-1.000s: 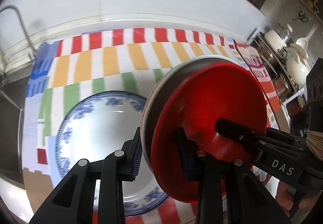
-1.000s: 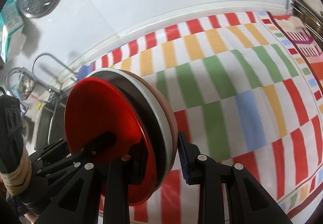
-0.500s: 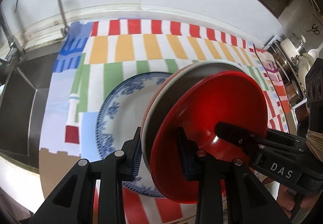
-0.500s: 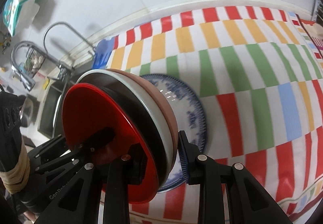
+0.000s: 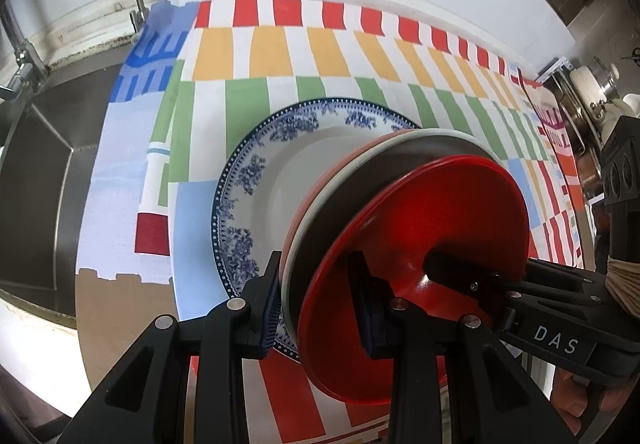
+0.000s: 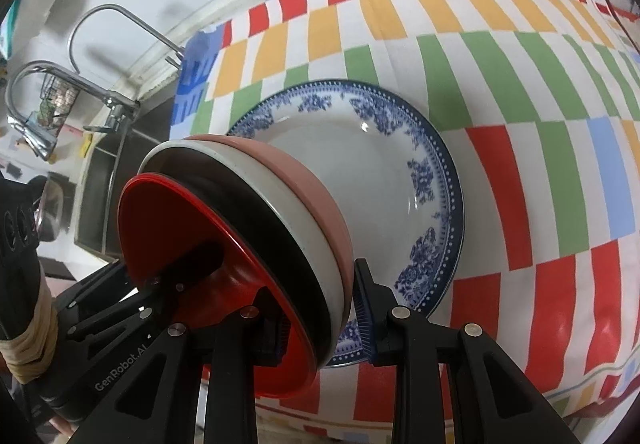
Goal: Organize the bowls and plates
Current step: 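Carry the nested bowls over the blue-and-white plate stack, then lower the nested bowls onto the plates and open both tools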
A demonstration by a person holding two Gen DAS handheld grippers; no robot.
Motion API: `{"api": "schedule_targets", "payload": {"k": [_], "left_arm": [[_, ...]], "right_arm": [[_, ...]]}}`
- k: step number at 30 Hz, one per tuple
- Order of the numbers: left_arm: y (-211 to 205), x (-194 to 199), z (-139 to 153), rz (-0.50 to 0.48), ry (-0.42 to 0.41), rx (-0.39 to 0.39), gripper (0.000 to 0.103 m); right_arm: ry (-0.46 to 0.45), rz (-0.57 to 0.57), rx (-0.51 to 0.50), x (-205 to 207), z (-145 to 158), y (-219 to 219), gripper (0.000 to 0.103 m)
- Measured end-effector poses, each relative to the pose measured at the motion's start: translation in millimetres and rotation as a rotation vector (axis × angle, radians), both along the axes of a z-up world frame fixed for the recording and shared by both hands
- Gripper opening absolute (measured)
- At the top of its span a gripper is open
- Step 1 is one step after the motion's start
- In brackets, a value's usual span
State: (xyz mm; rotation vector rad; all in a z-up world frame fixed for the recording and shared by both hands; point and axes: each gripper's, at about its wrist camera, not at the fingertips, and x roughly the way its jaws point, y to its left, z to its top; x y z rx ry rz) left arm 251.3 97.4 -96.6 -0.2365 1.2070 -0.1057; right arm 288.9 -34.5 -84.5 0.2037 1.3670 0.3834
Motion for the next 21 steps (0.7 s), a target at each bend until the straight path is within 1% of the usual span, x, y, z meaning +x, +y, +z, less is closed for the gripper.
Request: {"api": "schedule_targets", "payload": {"k": [4, 8, 21], "left_arm": [[0, 4, -4, -0.008, 0.007, -0.004, 0.032], [0, 10, -5, -0.014, 0.004, -0.008, 0.032], [1, 22, -12, -0.022, 0.004, -0.024, 0.032]], "right_arm": [[0.026, -0.011, -0.005, 3, -7, -1, 0.029], [0.022, -0.018, 0.000, 8, -7, 0, 0.029], [-0.030, -0.021, -0.015, 21, -6, 0, 0.031]]}}
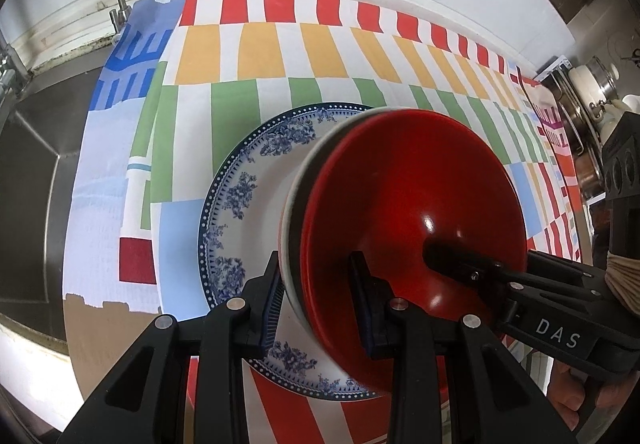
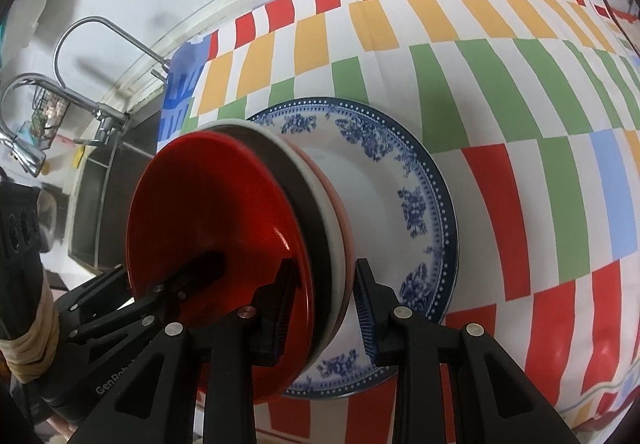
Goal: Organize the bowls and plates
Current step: 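Lower the nested bowls onto the plates and open both tools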
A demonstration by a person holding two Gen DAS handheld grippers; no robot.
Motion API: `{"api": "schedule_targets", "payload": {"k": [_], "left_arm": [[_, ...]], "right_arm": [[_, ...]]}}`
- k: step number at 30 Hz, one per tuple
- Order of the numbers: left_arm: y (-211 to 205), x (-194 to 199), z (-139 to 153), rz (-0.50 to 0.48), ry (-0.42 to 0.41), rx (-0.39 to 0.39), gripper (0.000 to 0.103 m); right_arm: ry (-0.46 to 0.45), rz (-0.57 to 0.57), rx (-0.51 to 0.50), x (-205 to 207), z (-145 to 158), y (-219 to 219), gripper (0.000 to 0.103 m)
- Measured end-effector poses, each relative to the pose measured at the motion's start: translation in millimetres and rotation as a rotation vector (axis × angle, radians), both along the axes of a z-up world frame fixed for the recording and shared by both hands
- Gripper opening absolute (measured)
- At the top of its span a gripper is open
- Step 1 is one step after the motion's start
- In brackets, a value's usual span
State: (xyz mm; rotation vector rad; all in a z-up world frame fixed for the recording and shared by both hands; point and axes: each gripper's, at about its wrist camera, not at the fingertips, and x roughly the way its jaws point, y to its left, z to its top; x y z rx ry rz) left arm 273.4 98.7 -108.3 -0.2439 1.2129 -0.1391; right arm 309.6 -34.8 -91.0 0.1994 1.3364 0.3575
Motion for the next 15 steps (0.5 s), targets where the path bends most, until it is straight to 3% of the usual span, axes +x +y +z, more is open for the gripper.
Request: {"api": "schedule_targets", "payload": {"k": [9, 12, 15], "left_arm": [[5, 4, 10, -0.010, -0.067, 0.023, 0.034], [9, 3, 17, -0.009, -0.108, 0.047, 0.044], [10, -2, 27, -0.017, -0.158, 0.072, 0.051]], "right_arm": [[-0.049, -0.023, -0.026, 2, 1, 4, 0.033], [-0.084, -0.035, -0.049, -1, 8, 4, 0.045], [-0.139, -0.065, -0.088, -8, 19, 1, 0.046]]}}
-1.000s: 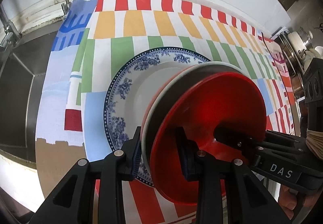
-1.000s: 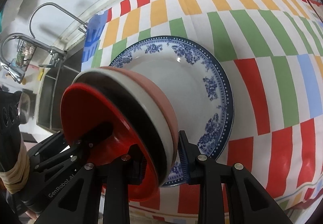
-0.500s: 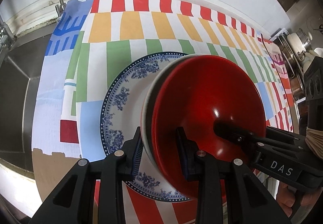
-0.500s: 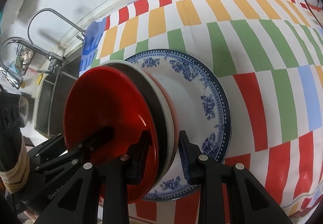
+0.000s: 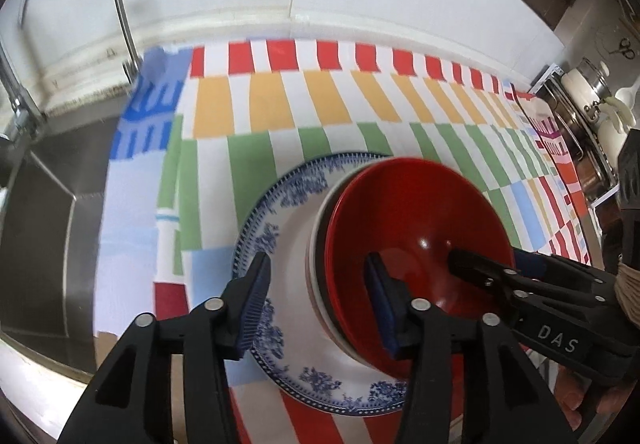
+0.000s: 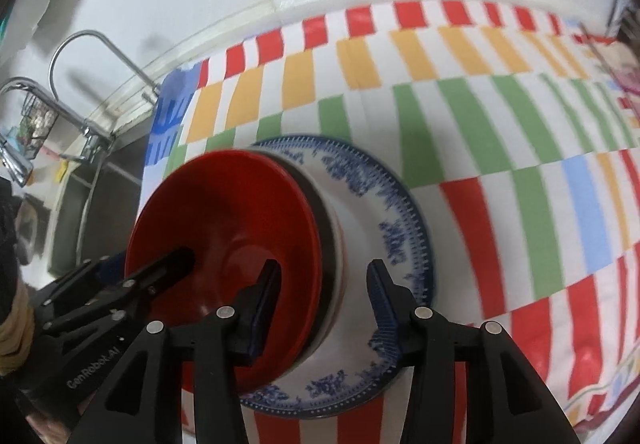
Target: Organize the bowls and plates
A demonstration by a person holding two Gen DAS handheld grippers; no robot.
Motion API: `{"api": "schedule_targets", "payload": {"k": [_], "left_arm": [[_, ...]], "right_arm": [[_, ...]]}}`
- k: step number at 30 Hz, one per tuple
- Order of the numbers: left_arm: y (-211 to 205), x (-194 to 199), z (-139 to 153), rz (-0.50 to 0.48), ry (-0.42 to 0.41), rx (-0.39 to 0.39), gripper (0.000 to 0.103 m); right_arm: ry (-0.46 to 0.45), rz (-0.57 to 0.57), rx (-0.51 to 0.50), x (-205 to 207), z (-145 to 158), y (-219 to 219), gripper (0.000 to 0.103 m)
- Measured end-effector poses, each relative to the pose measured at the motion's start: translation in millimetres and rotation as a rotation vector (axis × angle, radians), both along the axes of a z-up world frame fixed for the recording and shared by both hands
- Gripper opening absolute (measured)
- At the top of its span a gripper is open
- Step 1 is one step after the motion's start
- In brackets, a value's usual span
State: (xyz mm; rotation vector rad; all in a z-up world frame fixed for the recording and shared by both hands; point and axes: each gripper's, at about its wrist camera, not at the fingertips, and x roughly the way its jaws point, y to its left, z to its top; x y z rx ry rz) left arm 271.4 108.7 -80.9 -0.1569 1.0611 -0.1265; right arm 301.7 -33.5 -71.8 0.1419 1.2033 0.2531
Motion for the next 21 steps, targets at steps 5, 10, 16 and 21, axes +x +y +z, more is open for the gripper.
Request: {"api": "schedule_targets", "payload": {"k": [5, 10, 16, 21], "left_arm": [[-4, -19, 22, -0.011, -0.132, 0.037, 0.069], [-9, -45, 37, 0.013, -0.237, 0.081, 0.084], [-25, -80, 46, 0.035, -0.287, 0.179, 0.093], [-43, -116, 56, 0.072, -0.318, 0.196, 0.097]], "right_arm": [[-0.112, -0.023, -0.050, -22, 25, -6, 0.054], [-0.237, -0.038, -0.099, -48, 47, -15, 0.064], [-0.389, -0.036, -0.155, -84, 63, -28, 0.073], [-0.456, -0.004, -0.172, -116, 69, -41, 0.078]]}}
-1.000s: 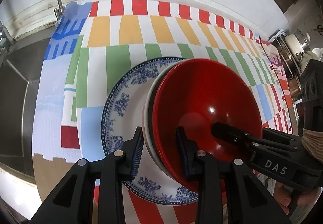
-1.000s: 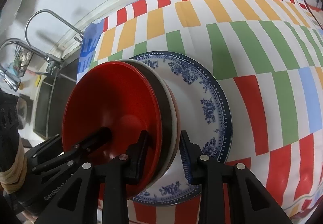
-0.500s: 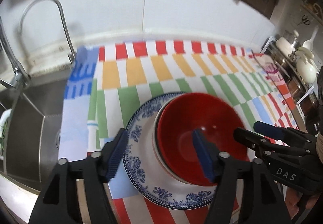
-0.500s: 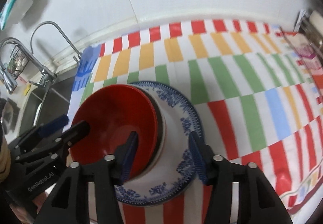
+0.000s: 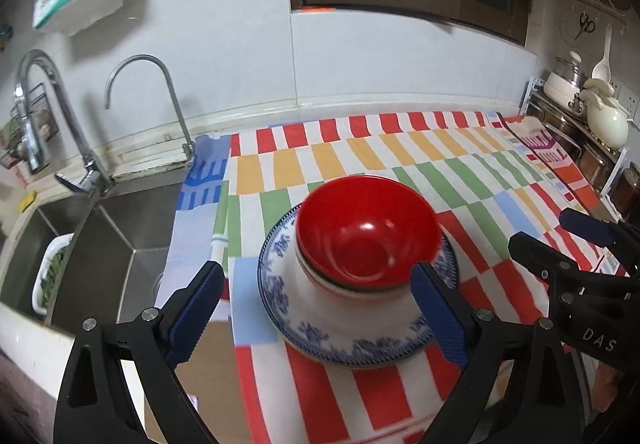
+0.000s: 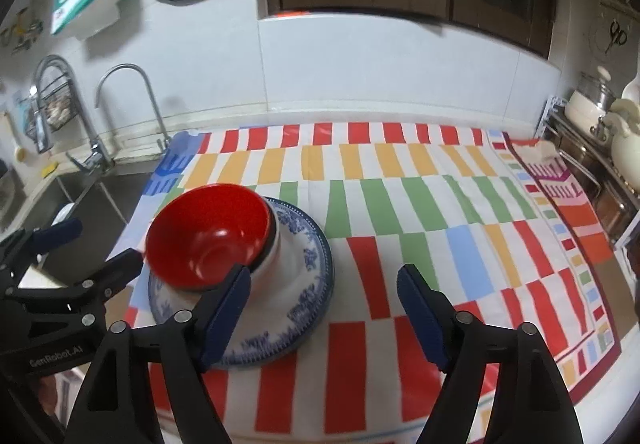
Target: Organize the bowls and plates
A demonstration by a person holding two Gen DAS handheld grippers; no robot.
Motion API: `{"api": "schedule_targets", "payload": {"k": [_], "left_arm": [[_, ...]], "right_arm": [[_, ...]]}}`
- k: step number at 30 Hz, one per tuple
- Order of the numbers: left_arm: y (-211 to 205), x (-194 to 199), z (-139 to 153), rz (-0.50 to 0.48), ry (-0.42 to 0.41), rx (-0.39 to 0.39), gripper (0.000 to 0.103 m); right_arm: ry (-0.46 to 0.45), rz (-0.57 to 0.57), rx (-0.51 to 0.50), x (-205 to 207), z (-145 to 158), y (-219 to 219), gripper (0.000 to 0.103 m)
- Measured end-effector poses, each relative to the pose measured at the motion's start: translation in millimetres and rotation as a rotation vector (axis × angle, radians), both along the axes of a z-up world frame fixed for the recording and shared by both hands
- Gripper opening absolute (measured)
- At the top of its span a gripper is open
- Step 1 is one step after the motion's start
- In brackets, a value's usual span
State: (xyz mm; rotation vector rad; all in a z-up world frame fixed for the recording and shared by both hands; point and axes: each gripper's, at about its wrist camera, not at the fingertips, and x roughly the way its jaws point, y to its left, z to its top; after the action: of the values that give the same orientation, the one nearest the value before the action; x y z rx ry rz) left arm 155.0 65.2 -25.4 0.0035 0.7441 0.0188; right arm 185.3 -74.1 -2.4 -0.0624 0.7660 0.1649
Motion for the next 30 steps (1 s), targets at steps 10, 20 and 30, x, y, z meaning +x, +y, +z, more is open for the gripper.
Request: {"api": "schedule_targets", "payload": {"k": [10, 20, 30], "left_arm": [[-35, -73, 18, 0.054, -0.083, 0.027, 0.103], [-61, -133, 32, 0.058, -0.112, 0.035, 0.103], [-69, -175, 41, 0.065, -0.121, 0.051, 0.103]], "right_arm": [[-0.122, 0.016, -0.010, -74, 23, -36, 0.089], [-0.149, 0.024, 0.019, -132, 35, -62, 0.090], [-0.169, 0.042, 0.049, -177, 41, -70, 0.090]]}}
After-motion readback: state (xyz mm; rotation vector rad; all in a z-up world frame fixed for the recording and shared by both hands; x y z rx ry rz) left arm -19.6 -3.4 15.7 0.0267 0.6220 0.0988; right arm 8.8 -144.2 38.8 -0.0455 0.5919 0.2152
